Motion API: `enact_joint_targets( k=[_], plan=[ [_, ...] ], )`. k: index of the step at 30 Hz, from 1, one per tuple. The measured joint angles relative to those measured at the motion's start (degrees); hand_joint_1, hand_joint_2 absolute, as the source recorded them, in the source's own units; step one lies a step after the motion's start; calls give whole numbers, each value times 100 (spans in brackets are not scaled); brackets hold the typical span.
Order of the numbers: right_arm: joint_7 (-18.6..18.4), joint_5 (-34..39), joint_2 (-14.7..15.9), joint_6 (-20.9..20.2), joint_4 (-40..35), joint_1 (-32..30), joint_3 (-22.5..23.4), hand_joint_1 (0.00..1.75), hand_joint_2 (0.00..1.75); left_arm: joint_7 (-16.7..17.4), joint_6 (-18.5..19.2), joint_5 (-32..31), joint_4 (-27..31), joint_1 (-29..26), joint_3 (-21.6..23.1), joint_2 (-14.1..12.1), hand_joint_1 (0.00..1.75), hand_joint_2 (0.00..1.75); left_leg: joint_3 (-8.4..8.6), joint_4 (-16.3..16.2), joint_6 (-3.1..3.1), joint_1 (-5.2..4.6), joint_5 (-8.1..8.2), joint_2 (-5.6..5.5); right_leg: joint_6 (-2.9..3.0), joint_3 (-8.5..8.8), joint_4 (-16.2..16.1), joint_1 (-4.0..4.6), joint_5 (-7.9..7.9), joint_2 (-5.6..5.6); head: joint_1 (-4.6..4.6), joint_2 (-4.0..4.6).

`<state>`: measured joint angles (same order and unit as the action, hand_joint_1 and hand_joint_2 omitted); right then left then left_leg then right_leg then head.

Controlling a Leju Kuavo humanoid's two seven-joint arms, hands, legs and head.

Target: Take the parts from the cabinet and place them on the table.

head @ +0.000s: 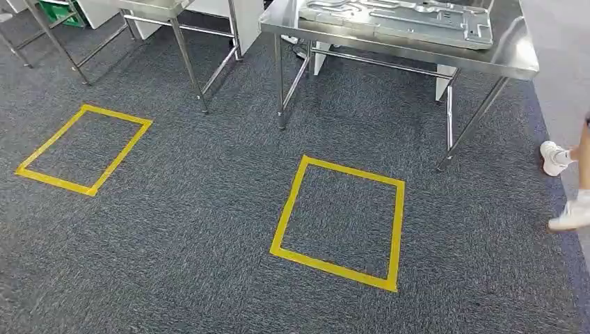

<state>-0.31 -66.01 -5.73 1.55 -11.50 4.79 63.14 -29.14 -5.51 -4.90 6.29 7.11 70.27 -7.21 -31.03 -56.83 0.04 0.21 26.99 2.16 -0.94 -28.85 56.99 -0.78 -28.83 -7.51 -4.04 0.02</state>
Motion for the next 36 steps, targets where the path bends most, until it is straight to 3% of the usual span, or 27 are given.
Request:
enact_joint_targets(
  k=[1,2,3,5,6,7,9,10,11,13,15,16,17,18,20,21,22,23,24,25,26,27,31,32,33,34,36],
  plan=[
    [-2,-24,2,-6,0,-1,0,0,0,0,2,0,0,-7,2,2,0,0,51,53,-51,58,-52,-58,-55,-5,51,-44,-65,172,2,0],
    [-2,-46,2,-7,0,-8,0,0,0,0,7,-2,0,4,2,2,0,0,41,64,-84,53,-66,-115,-66,-81,236,-50,-236,502,0,0],
    [-2,-74,4,-2,0,-20,0,0,0,-4,9,-2,0,17,7,4,0,0,22,61,-105,50,-81,-172,-61,-264,636,-51,-498,655,0,0],
    [2,-135,2,18,0,-75,-2,0,0,-9,7,-2,0,14,18,20,0,0,0,58,-127,24,-93,-302,-58,-700,1568,-45,-901,726,2,0],
    [46,-212,2,20,2,-107,-11,0,0,-37,-18,0,0,-13,18,24,0,0,-6,45,-127,14,-94,-389,-52,-831,1827,-45,-925,727,2,0],
    [90,-310,2,20,2,-133,-55,0,0,-89,-72,0,0,-45,9,24,0,0,-5,31,-127,10,-93,-478,-42,-822,1780,-46,-800,729,2,0],
    [144,-413,2,15,2,-163,-158,0,0,-171,-123,0,0,-110,-26,31,0,0,-1,5,-114,8,-85,-656,1,-488,979,-47,-267,793,2,0],
    [153,-437,2,9,2,-163,-190,0,0,-201,-144,0,0,-128,-26,33,0,0,-4,-8,-102,10,-79,-723,33,-274,472,-47,-12,973,2,0],
    [151,-459,2,2,2,-178,-210,0,0,-219,-172,-2,0,-143,-26,50,0,0,-33,-24,-78,20,-76,-776,72,-159,181,-56,1,1333,2,0],
    [151,-483,-7,-4,7,-169,-256,0,0,-230,-227,-2,0,-151,-28,50,0,0,-82,-51,5,14,-82,-884,72,-158,127,-38,3,1227,2,0],
    [190,-485,-22,-4,7,-138,-310,0,0,-245,-236,-2,-9,-200,-28,37,0,0,-112,-12,105,38,-115,-1039,144,-128,108,1,15,1106,2,0],
    [270,-466,-47,-4,7,-149,-328,0,0,-303,-212,-2,-11,-215,-28,-2,0,0,-108,-67,124,42,-89,-1022,196,-106,26,-63,61,1012,0,0],
    [306,-448,-50,-4,7,-146,-328,0,0,-337,-166,-2,-11,-227,-26,2,0,0,-179,-209,132,25,19,-676,233,-88,3,-44,65,932,2,0],
    [350,-415,-70,-2,7,-145,-328,0,0,-367,-107,-7,-11,-210,-26,-18,0,0,-346,-541,154,22,246,-460,273,-90,1,-33,64,857,0,0],
    [318,-389,-105,-2,11,-147,-328,0,0,-380,48,-2,-11,-139,-24,-72,0,0,-795,-1500,209,43,709,-312,286,-98,4,4,55,671,0,0],
    [243,-415,-112,-2,11,-140,-332,0,0,-321,94,0,-11,-116,-22,-87,0,0,-940,-1827,227,48,800,-303,285,-104,7,8,52,575,2,0],
    [164,-492,-122,-7,11,-125,-348,0,0,-249,101,0,-11,-104,-24,-90,0,0,-952,-1880,234,52,752,-292,284,-100,7,9,46,484,0,0],
    [94,-608,-122,-11,11,-104,-398,0,0,-170,96,0,-11,-95,-24,-98,0,0,-801,-1611,236,55,568,-271,279,-95,9,9,41,399,0,0],
    [40,-751,-122,-17,11,-87,-474,0,0,-112,72,0,-11,-87,-24,-103,0,0,-528,-1111,232,57,325,-215,269,-85,10,9,34,324,0,0],
    [11,-889,-122,-31,11,-77,-550,0,0,-68,50,0,-11,-73,-24,-103,0,0,-208,-548,217,55,102,-98,254,-60,10,9,25,263,0,0],
    [-4,-1010,-120,-37,11,-71,-636,0,0,-35,33,0,-11,-49,-24,-103,0,0,80,-63,185,45,-2,210,230,-32,14,23,10,202,0,0],
    [-4,-1064,-114,-41,11,-73,-708,0,0,-7,20,0,-11,-16,-22,-101,0,0,85,-6,121,11,19,259,187,-23,28,62,-18,152,2,0],
    [-2,-1067,-83,-48,11,6,-844,0,0,127,-26,0,-11,-24,-7,-101,0,0,46,38,-26,-5,-23,-1,54,45,7,49,-35,-34,0,0],
    [-2,-1053,-54,-46,11,1,-857,0,0,162,-28,-7,-11,-22,-4,-96,0,0,96,72,-65,26,-66,-53,9,41,89,2,-110,146,2,0],
    [-2,-1049,-31,-44,11,-11,-859,0,0,208,-31,4,-11,-7,-2,-83,0,0,80,79,-93,28,-79,-107,-3,-74,317,5,-300,425,0,0],
    [-9,-1047,-11,-31,11,-25,-863,0,0,262,-35,2,-11,16,2,-76,0,0,58,77,-118,25,-97,-173,-8,-276,752,3,-563,605,0,0],
    [-44,-1047,28,-24,11,-51,-870,0,0,334,-37,2,-11,28,46,-46,0,0,31,73,-133,3,-106,-317,-5,-734,1688,5,-940,712,2,0]
  ],
)
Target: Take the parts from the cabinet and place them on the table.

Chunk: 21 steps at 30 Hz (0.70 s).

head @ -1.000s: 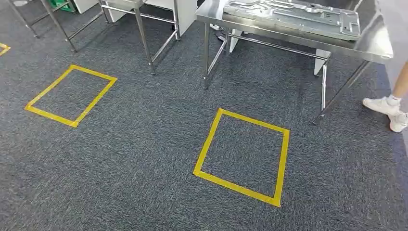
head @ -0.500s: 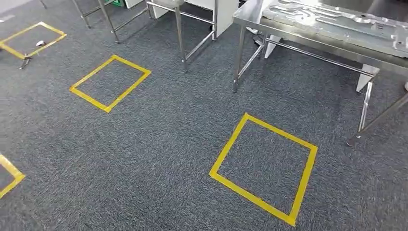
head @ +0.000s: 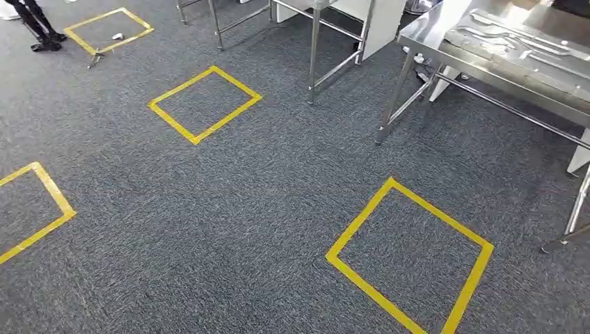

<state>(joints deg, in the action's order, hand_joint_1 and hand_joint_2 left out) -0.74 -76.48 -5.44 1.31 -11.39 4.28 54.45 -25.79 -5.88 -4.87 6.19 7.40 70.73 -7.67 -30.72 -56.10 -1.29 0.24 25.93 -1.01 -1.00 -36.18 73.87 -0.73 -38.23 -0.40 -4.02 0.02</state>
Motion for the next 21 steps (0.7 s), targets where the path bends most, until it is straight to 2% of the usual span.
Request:
enact_joint_targets(
  k=[1,2,3,4,5,6,7,8,10,11,12,13,14,15,16,17,18,19,20,21],
  plan=[
    [-13,0,17,0,0,-11,-2,0,0,7,0,9,0,-6,9,9,0,0,-4,-4,-1,-10,-2,-65,6,-99,177,0,0,7,0,0],
    [-13,0,39,0,0,-25,-7,0,0,9,0,9,0,-15,35,13,0,0,3,-11,0,-18,-3,-166,26,-62,66,2,178,16,0,0],
    [-22,0,55,0,0,-34,-13,0,0,29,0,9,0,-15,57,24,0,0,7,-23,2,-21,-3,-244,50,72,-253,5,415,39,0,0],
    [-50,9,77,20,0,-35,-20,0,0,92,-11,-2,0,-14,81,33,0,0,13,-39,6,-22,-2,-334,89,321,-816,9,738,105,0,0],
    [-94,29,94,39,0,-36,-20,0,0,169,-26,-2,0,-11,94,57,0,0,11,-47,15,-22,1,-395,129,540,-1317,17,980,291,0,0],
    [-153,48,155,50,0,-46,-20,0,0,257,-46,-2,2,-3,109,105,0,0,-14,-63,39,-42,4,-444,162,638,-1571,16,948,574,0,0],
    [-188,55,155,50,0,-41,-22,0,0,324,-66,-2,2,0,134,107,0,0,-37,-79,79,-39,3,-521,134,631,-1615,16,973,486,0,0],
    [-228,55,186,50,0,-39,-22,0,0,378,-101,0,2,-10,182,129,0,0,-58,-69,113,-18,-11,-558,140,628,-1613,37,970,433,0,0],
    [-286,55,221,61,0,-22,-22,0,0,466,-155,0,2,-67,263,147,0,0,-92,-33,195,-10,-45,-692,205,652,-1659,40,1003,308,0,0],
    [-319,52,225,65,0,-25,-22,0,0,485,-171,0,2,-94,285,153,0,0,-94,-115,189,-11,0,-501,251,682,-1729,-10,1047,208,-2,0],
    [-324,52,236,85,0,-48,-22,0,0,485,-181,-20,2,-97,306,166,0,0,-192,-299,204,-23,153,-223,291,692,-1756,-5,1047,155,-4,0],
    [-326,72,249,126,-2,-69,-22,0,0,492,-190,-22,2,-77,344,184,0,0,-391,-693,228,-5,400,-79,309,692,-1756,10,1043,68,-2,0],
    [-326,114,254,151,0,-85,-20,0,0,494,-192,-22,4,-63,363,188,0,0,-624,-1182,256,14,640,-16,317,694,-1755,27,1037,-24,-2,0],
    [-326,194,265,185,0,-90,-4,0,0,498,-201,-22,2,-65,372,195,0,0,-834,-1619,283,34,809,2,327,688,-1754,39,1029,-109,-2,0],
    [-330,301,267,242,0,-90,37,0,0,507,-212,-22,2,-82,378,197,0,0,-962,-1895,311,56,856,9,324,687,-1751,42,1023,-189,-2,0],
    [-337,391,267,293,0,-89,94,0,0,522,-227,-22,2,-104,396,197,0,0,-934,-1851,333,72,759,19,315,696,-1750,42,1011,-270,-2,0],
    [-334,457,267,341,0,-87,151,0,0,544,-249,-22,2,-116,427,195,0,0,-779,-1555,350,86,571,47,302,708,-1744,39,1001,-337,-2,0],
    [-326,507,260,361,0,-83,197,0,0,575,-290,-22,2,-115,463,182,0,0,-511,-1040,359,100,321,109,275,723,-1734,32,982,-407,-2,0],
    [-295,533,251,365,0,-83,229,0,0,581,-334,-22,2,-106,490,175,0,0,-215,-506,359,106,112,263,251,739,-1717,30,957,-478,-2,0],
    [-247,566,251,378,0,-83,265,0,0,584,-352,-22,2,-93,505,168,0,0,-27,-130,321,99,75,583,218,759,-1695,49,929,-537,-2,0]
  ],
)
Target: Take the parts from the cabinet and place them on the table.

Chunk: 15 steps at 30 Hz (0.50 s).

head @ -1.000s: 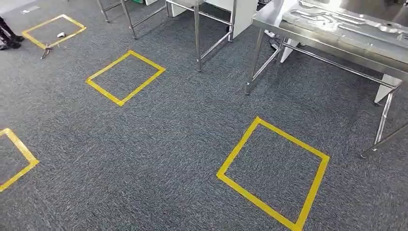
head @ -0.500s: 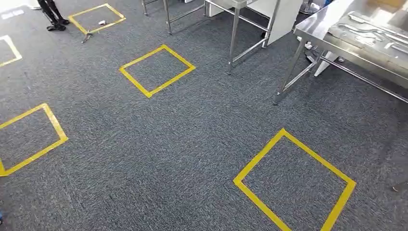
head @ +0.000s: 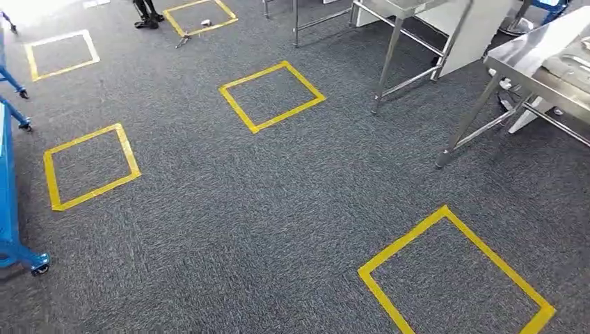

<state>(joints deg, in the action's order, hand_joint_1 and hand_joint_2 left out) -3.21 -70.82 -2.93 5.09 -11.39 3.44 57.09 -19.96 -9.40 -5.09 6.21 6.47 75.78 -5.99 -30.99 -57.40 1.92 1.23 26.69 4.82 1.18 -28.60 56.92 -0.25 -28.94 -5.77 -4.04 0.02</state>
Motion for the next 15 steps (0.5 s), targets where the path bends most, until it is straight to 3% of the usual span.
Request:
enact_joint_targets(
  k=[1,4,5,6,7,8,9,10,11,13,14,15],
  plan=[
    [63,26,-4,6,0,2,41,0,0,0,-4,0,0,19,6,-20,0,0,-11,13,-61,-32,-23,-78,-50,6,31,30,-45,-57,2,0],
    [179,114,-53,31,0,72,127,0,0,11,-4,0,-2,-19,35,-81,0,0,-54,6,-156,-82,-22,-253,-144,56,10,8,-53,-211,0,0],
    [212,114,-74,39,0,81,151,0,0,20,-9,0,-7,-21,57,-107,0,0,-1,59,-214,-28,-69,-325,-196,58,42,-24,-96,-149,0,0],
    [232,114,-74,48,0,80,166,0,0,20,-15,-31,-9,-16,72,-112,0,0,-10,75,-234,-36,-85,-371,-227,17,174,-47,-209,186,2,0],
    [238,114,-90,52,0,76,179,0,0,22,-20,-33,-9,8,92,-129,0,0,-26,74,-266,-36,-100,-426,-222,-137,494,-53,-437,401,2,0],
    [238,114,-109,53,2,73,194,0,0,24,-22,-33,-13,33,116,-144,0,0,-40,74,-289,-50,-110,-484,-223,-382,1007,-54,-707,505,2,0],
    [238,114,-125,52,4,57,197,0,0,24,-24,-33,-13,47,127,-157,0,0,-51,73,-304,-65,-112,-562,-222,-623,1493,-54,-898,535,0,0],
    [238,114,-131,52,4,46,201,0,0,24,-24,-26,-15,47,133,-168,0,0,-56,71,-305,-75,-113,-640,-219,-786,1798,-55,-963,541,2,0],
    [238,114,-136,52,4,36,205,0,0,24,-26,-28,-15,37,144,-175,0,0,-52,69,-304,-83,-113,-736,-213,-845,1862,-54,-881,547,2,0],
    [238,114,-136,52,7,32,216,0,0,24,-26,-28,-15,23,151,-181,0,0,-37,56,-298,-86,-114,-897,-179,-596,1214,-53,-387,587,2,0],
    [238,114,-136,52,4,34,227,0,0,24,-26,-33,-15,24,155,-184,0,0,-28,44,-285,-85,-112,-980,-151,-364,666,-54,-87,703,2,0],
    [238,114,-136,52,4,19,238,0,0,24,-28,-33,-15,27,155,-181,0,0,-48,38,-263,-69,-110,-1043,-119,-192,208,-60,75,1056,2,0]
  ],
)
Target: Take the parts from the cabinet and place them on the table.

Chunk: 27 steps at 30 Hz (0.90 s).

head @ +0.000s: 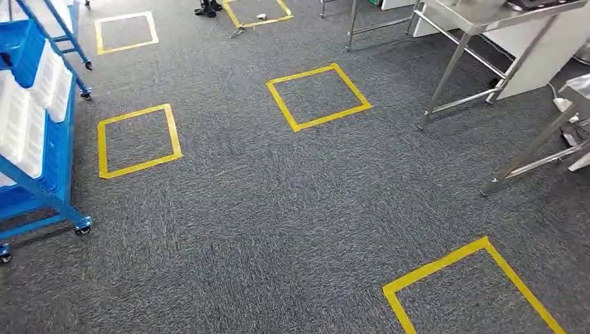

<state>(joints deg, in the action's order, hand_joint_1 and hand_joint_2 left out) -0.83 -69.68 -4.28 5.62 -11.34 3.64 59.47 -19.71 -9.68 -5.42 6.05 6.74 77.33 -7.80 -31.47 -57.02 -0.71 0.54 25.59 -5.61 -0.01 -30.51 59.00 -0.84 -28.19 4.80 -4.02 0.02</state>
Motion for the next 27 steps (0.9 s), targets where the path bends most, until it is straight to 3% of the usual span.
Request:
enact_joint_targets(
  k=[1,2,4,5,6,7,8,10,11,12,14,15,16,20,21,22,23,25,26,27],
  plan=[
    [0,0,0,-2,0,3,7,0,0,0,0,0,0,17,0,0,0,0,-20,-42,41,-39,11,-46,3,19,-78,3,-39,78,0,0],
    [0,0,0,0,2,13,6,0,0,0,0,0,0,20,2,-2,0,0,-47,-23,85,-21,-12,-130,8,15,-76,12,-20,-27,0,0],
    [0,0,0,-2,0,34,9,0,0,0,0,0,0,-1,2,-4,0,0,-68,15,160,12,-43,-247,63,26,-81,48,-18,-135,0,0],
    [0,0,-22,-2,2,34,9,0,0,0,0,0,0,-16,2,-26,0,0,-86,15,206,-8,-43,-310,120,43,-157,-5,20,-220,0,0],
    [0,0,-33,0,0,35,9,0,0,0,-2,0,0,-30,2,-26,0,0,-132,-115,199,0,49,-14,159,64,-197,-6,46,-319,0,0],
    [0,0,-33,2,0,27,11,0,0,0,0,-13,0,-22,4,-26,0,0,-268,-391,210,-10,250,250,202,61,-207,4,47,-383,-2,0],
    [0,0,-33,2,0,9,15,0,0,0,-2,-11,0,8,4,-28,0,0,-499,-873,238,1,518,389,216,59,-207,22,41,-479,-2,0],
    [0,0,-33,0,0,-3,33,0,0,0,-2,-11,0,23,4,-28,0,0,-904,-1739,284,19,860,466,231,55,-204,46,25,-667,-2,0],
    [0,0,-33,0,0,-2,37,0,0,0,-2,-11,0,8,4,-26,0,0,-966,-1880,298,30,854,477,229,55,-204,50,20,-741,-2,0],
    [0,0,-35,0,0,3,39,0,0,0,-2,-11,0,-6,4,-28,0,0,-887,-1742,307,37,726,493,225,60,-202,52,10,-815,-2,0],
    [0,0,-39,-2,0,13,39,0,0,0,-2,-20,0,-19,4,-35,0,0,-341,-736,296,37,237,617,197,104,-197,52,-22,-964,-2,0],
    [0,0,-42,-2,0,14,39,0,0,0,-2,-20,0,-9,4,-42,0,0,-55,-244,276,36,61,780,177,130,-190,52,-42,-1031,-2,0],
    [0,0,-42,-2,2,14,39,0,0,0,-4,-20,0,7,4,-42,0,0,53,-7,217,-6,100,1001,137,144,-164,101,-80,-1090,-2,0],
    [0,-4,-74,-39,2,83,41,0,0,-92,-184,-20,-11,-27,4,-72,0,0,8,9,90,-37,53,749,21,195,-169,81,-107,-1268,-2,0],
    [-4,-4,-76,-48,0,85,41,0,0,-122,-252,-24,-11,-37,4,-76,0,0,80,66,53,15,15,692,-30,197,-105,43,-173,-1128,0,0],
    [-2,4,-87,-59,2,78,44,0,0,-140,-325,-17,-13,-26,4,-83,0,0,74,75,23,15,9,637,-44,102,108,41,-340,-806,-2,0],
    [2,35,-96,-59,2,73,50,0,0,-140,-363,-17,-20,0,4,-96,0,0,60,72,-10,12,-5,593,-45,-84,493,28,-567,-646,0,0],
    [53,94,-122,-46,7,44,79,0,0,-135,-376,-17,-28,32,11,-105,0,0,41,65,-17,0,-9,449,-55,-546,1417,14,-944,-526,0,0],
    [90,125,-133,-28,9,33,96,0,0,-129,-356,-13,-31,32,22,-114,0,0,37,52,-16,-1,-9,371,-59,-683,1659,9,-968,-519,0,0],
    [126,148,-138,-3,9,23,115,0,0,-103,-318,2,-33,23,46,-127,0,0,39,42,-10,0,-5,281,-59,-688,1614,2,-838,-515,0,0]
  ],
)
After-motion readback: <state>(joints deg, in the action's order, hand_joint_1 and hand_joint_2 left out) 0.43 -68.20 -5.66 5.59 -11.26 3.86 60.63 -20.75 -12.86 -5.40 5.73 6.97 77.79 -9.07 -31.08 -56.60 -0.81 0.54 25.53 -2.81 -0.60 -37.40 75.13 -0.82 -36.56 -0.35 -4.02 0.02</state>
